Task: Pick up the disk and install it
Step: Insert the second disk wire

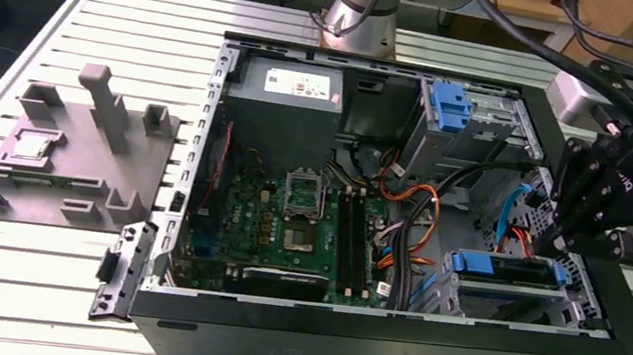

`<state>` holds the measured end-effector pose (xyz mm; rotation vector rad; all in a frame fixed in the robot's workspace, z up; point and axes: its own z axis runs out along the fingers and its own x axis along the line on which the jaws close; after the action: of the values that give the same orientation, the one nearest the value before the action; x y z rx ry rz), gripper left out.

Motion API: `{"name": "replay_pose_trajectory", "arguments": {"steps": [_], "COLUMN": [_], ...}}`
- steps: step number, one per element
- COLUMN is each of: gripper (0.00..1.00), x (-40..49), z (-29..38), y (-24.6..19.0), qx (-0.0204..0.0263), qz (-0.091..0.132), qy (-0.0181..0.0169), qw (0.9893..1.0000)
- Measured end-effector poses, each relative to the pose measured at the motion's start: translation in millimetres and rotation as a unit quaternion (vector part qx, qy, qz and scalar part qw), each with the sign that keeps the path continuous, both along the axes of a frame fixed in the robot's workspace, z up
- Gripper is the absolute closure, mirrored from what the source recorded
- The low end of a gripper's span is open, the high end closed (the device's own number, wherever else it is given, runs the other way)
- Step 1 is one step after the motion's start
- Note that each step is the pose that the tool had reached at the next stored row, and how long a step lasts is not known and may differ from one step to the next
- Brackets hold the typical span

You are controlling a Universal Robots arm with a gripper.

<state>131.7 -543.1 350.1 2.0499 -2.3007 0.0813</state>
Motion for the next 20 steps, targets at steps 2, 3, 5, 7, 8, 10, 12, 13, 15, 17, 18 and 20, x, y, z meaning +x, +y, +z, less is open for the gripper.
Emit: {"name": "replay_pose_trajectory", "arguments": {"steps": [2, 3, 5, 7, 8, 10, 12, 13, 15, 17, 18, 20], "gripper": [0.90, 0.90, 0.90, 0.90, 0.90, 0.90, 0.90, 0.90, 0.90, 0.90, 0.90, 0.90], "x": [-1.4, -2.2, -3.4, -3.6, -3.6, -3.7, -3.7, -3.7, -3.7, -3.7, -3.7, -3.7], "z": [0.2, 0.2, 0.2, 0.1, 0.1, 0.2, 1.1, 1.9, 3.1, 4.2, 5.0, 7.5], "y": [0.0, 0.0, 0.0, 0.0, 0.0, 0.1, 0.6, 1.2, 3.1, 5.0, 5.6, 6.1], "qx": [-0.0001, -0.0001, -0.0001, -0.0001, -0.0001, -0.0001, -0.0002, -0.0001, -0.0001, -0.0001, -0.0002, -0.0001], "qz": [0.000, 0.000, 0.000, 0.000, 0.000, 0.000, 0.000, 0.000, 0.000, 0.000, 0.000, 0.000], "qy": [0.0000, 0.0000, 0.0000, 0.0000, 0.0000, 0.0000, 0.0000, 0.0000, 0.0000, 0.0000, 0.0000, 0.0000], "qw": [1.0000, 1.0000, 1.0000, 1.0000, 1.0000, 1.0000, 1.0000, 1.0000, 1.0000, 1.0000, 1.0000, 1.0000]}}
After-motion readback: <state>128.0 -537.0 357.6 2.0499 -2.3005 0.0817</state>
